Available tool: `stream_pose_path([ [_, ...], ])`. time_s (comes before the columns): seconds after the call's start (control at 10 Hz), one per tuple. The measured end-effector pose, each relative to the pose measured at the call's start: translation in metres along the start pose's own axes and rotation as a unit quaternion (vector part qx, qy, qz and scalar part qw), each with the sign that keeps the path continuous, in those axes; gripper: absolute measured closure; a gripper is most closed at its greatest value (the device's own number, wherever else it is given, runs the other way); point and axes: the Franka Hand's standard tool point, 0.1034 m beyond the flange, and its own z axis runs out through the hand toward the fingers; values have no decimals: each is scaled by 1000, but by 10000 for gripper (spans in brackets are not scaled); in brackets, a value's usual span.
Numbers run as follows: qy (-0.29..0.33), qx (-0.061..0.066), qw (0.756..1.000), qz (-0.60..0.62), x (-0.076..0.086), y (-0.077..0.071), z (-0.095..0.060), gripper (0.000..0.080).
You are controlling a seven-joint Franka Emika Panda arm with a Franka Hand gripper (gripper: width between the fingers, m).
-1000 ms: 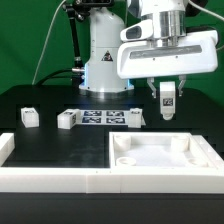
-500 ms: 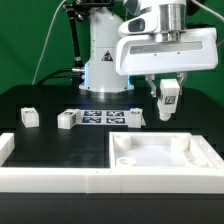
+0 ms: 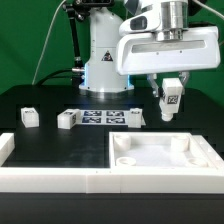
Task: Assemble one leg
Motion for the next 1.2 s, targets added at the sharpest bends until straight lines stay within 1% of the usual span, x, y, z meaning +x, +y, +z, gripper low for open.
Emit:
stream_pose_path([
  [0.1, 34, 3, 999, -19, 2, -3, 2, 511],
  [0.2, 10, 1, 999, -45, 8, 0, 7, 509],
  [0.3, 20, 2, 998, -58, 29, -1, 7, 509],
  [0.4, 23, 3, 997, -71, 41, -2, 11, 509],
  [0.6, 24, 6, 996, -90, 77, -3, 16, 509],
  [0.7, 27, 6, 995, -94, 82, -3, 16, 509],
  [0.8, 25, 7, 995, -94, 78, -3, 17, 509],
  [1.0, 24, 7, 995, -94, 78, -3, 17, 509],
  [1.1, 25, 7, 995, -94, 80, -4, 17, 509],
  [1.2, 28, 8, 995, -94, 86, -5, 19, 509],
])
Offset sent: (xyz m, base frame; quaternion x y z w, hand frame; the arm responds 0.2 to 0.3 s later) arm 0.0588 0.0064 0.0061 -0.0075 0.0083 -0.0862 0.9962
